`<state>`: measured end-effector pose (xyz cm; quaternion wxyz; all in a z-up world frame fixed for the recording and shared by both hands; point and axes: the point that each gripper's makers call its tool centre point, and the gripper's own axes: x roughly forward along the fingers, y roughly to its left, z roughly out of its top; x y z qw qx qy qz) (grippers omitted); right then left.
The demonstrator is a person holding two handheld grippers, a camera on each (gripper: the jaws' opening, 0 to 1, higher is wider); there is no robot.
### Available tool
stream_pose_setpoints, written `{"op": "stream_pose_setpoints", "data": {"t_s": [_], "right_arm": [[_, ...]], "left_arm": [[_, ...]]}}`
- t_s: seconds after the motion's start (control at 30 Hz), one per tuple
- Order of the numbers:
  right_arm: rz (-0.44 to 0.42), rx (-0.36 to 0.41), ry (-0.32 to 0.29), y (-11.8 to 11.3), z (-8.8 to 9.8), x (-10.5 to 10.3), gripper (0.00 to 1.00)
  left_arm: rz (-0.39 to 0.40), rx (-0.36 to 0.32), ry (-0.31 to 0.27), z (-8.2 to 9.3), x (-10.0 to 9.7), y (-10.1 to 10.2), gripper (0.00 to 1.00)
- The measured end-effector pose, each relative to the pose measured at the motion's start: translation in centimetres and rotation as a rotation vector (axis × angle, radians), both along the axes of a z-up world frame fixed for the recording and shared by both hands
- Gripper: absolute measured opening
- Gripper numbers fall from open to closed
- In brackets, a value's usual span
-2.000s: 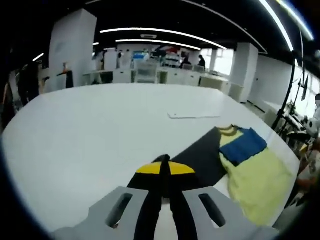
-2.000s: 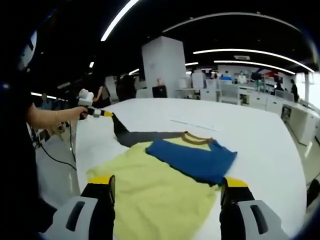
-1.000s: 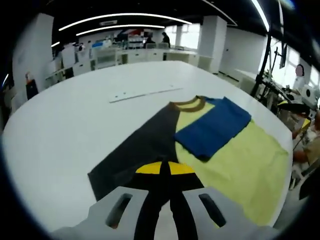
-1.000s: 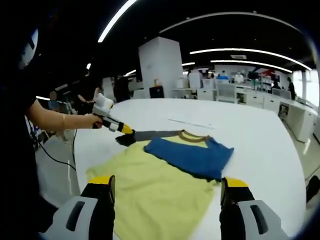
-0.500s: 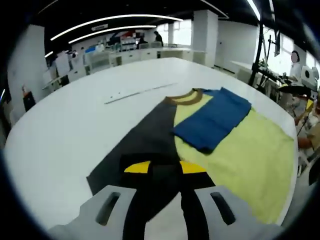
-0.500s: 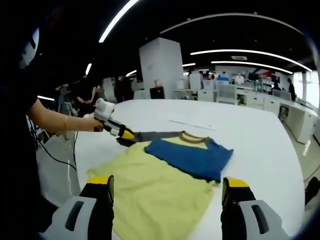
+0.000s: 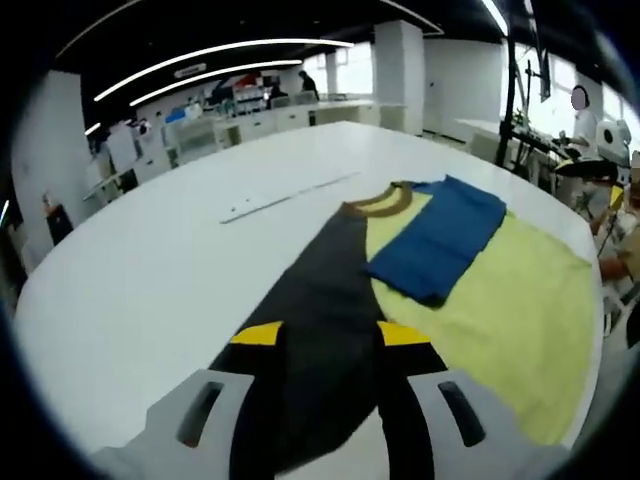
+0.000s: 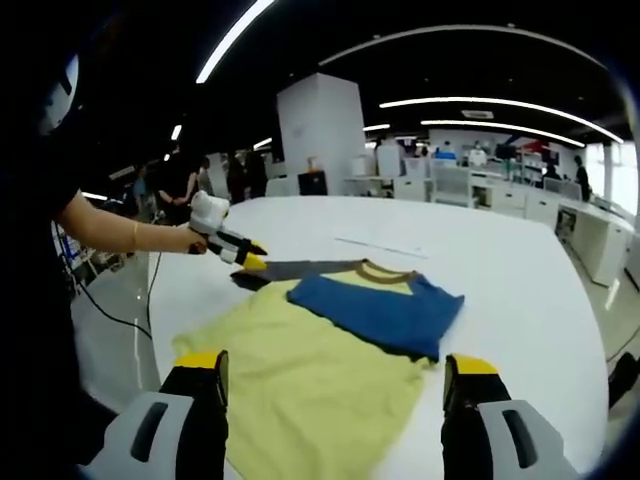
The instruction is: Fold the garment on the visible template until the final outline fits inside the template.
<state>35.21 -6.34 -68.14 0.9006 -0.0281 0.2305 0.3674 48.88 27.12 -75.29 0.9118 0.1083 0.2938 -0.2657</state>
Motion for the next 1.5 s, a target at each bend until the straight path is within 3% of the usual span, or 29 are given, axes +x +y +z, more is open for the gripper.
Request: {"op": "stream_pose_setpoints", "data": {"t_s": [0.57,0.7,0.93,1.13,1.5], "right_arm": [[-0.031,-0.012,0.021,-1.3,-0.8,0.3,0.87],[-0.034,-0.015,0.028,-1.3,-0.9,0.3,0.87],[-0.035,-0.023,0.035,-1.3,-1.2,0.6,0.87],[-0.034,-0.028,0.04,-1.3,-1.4,0.8,0.87],[-0.046,-0.027,0.037,-1.4,-1.2,0.9,0.86]], "left_arm": [[-0.156,0.099,0.075,-2.7,2.5,-0.8,0.28],[-0.185,0.096,0.093,-3.2,2.8,-1.0,0.27],[-0.259,0.099,0.14,-4.0,2.0,-1.9,0.23],[-0.258,0.052,0.179,-4.0,1.9,-2.0,0.21],[-0.313,0.128,0.189,-4.1,1.7,-2.4,0.14]]}}
